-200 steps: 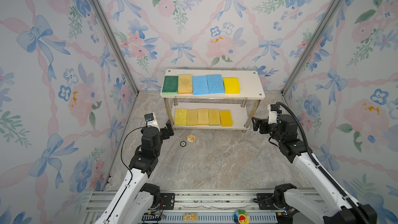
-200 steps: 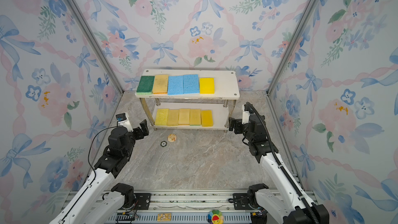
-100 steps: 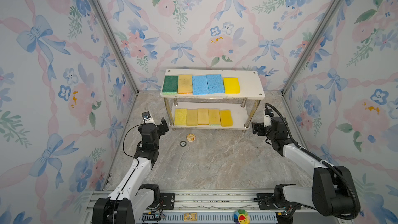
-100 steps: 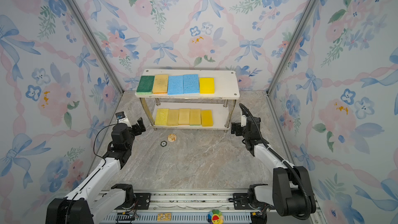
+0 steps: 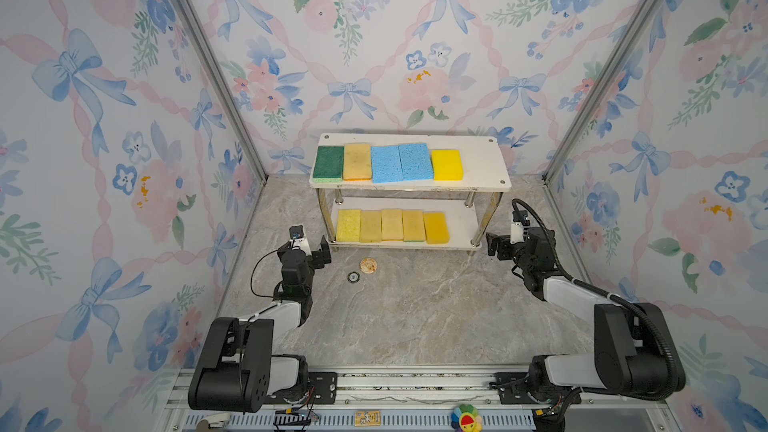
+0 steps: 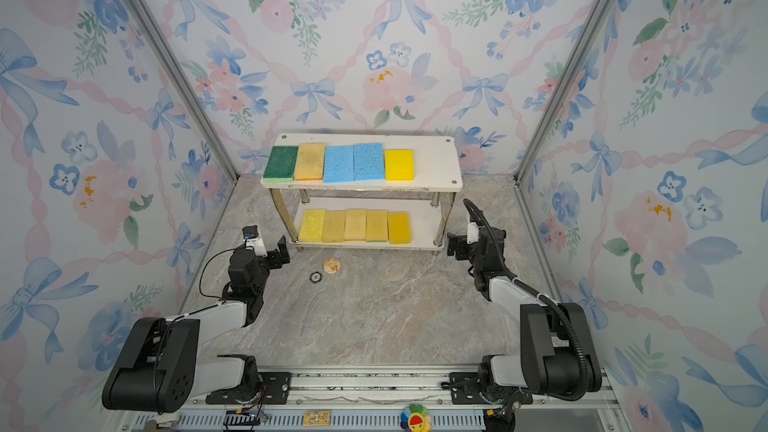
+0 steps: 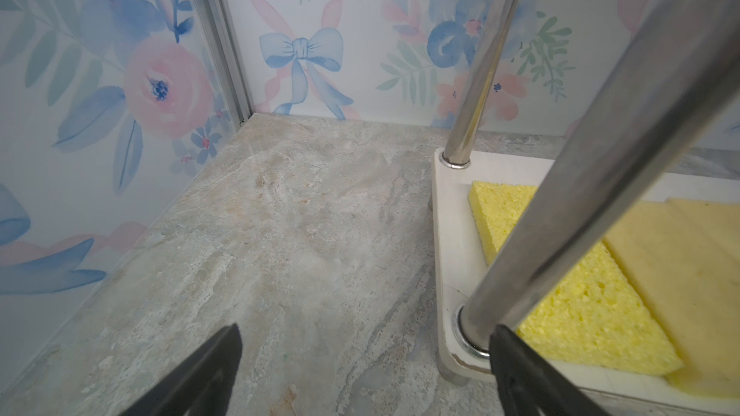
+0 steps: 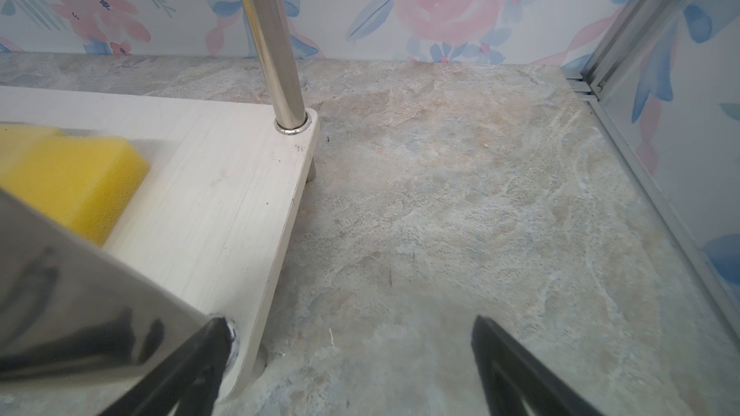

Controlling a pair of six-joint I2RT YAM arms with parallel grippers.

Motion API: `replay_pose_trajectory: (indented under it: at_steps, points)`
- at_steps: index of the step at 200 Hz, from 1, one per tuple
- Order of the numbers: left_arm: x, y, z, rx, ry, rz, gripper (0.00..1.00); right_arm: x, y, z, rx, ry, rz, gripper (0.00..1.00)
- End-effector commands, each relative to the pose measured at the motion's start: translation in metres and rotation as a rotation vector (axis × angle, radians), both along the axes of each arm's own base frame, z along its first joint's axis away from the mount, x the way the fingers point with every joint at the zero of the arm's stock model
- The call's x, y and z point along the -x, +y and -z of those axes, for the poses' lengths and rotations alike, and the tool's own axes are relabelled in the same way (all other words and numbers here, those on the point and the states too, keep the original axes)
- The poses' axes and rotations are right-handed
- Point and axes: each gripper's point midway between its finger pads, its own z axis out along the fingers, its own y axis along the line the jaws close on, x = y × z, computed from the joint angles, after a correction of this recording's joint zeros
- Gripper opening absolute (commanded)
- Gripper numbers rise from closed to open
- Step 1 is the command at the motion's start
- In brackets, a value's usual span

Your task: Place and organize the cleaning sponges onto the shelf

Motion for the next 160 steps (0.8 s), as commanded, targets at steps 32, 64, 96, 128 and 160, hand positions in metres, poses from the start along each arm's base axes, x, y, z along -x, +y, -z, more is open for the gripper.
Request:
replay_pose_trajectory:
  at_steps: [32,64,96,128,160]
  points:
    - [0.001,-0.010,-0.016,0.008,-0.144,0.070,0.98,-0.002,0.003,0.007,0.010,-0.032,-0.039,0.97]
    - [0.010,-0.018,-0.011,-0.002,-0.165,0.118,0.98,0.000,0.005,0.006,0.014,-0.071,-0.053,0.97]
    - [0.012,-0.028,-0.009,-0.020,-0.174,0.176,0.98,0.005,0.003,0.005,0.015,-0.111,-0.042,0.97]
    - [0.010,-0.025,-0.004,-0.016,-0.169,0.157,0.98,0.014,0.001,0.006,0.014,-0.173,-0.034,0.97]
    - [0.006,-0.017,0.001,-0.004,-0.162,0.111,0.98,0.022,-0.001,0.004,0.013,-0.219,-0.025,0.97]
